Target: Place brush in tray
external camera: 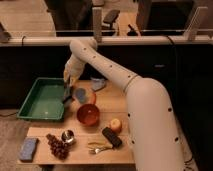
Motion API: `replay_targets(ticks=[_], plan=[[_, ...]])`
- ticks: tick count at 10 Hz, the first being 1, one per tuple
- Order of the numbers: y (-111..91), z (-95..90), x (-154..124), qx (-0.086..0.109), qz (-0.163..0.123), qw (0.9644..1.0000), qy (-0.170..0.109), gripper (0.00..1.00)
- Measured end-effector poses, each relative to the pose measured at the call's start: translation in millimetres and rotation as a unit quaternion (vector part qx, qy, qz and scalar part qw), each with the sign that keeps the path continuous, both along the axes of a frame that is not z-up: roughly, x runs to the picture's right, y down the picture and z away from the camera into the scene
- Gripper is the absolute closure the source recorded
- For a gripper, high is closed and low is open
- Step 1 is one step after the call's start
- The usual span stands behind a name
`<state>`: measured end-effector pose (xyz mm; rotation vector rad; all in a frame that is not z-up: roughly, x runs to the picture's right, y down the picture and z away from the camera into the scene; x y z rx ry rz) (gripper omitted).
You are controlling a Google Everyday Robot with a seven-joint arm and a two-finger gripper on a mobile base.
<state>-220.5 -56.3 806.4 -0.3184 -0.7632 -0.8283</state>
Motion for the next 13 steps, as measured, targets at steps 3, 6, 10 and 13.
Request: replay_targets(ticks=[3,6,10,13], plan=[[-2,-8.3,-16,0.006,-0.02,0.9996,-0.017,1.0],[0,-13.1,-37,0.006,-0.041,0.9984,-0.039,1.0],[16,0.7,-61,-0.002,-0.064,0.9959,-0.064,1.0],[27,11.3,-70,0.0,-0.069,0.9947,-0.076,1.0]])
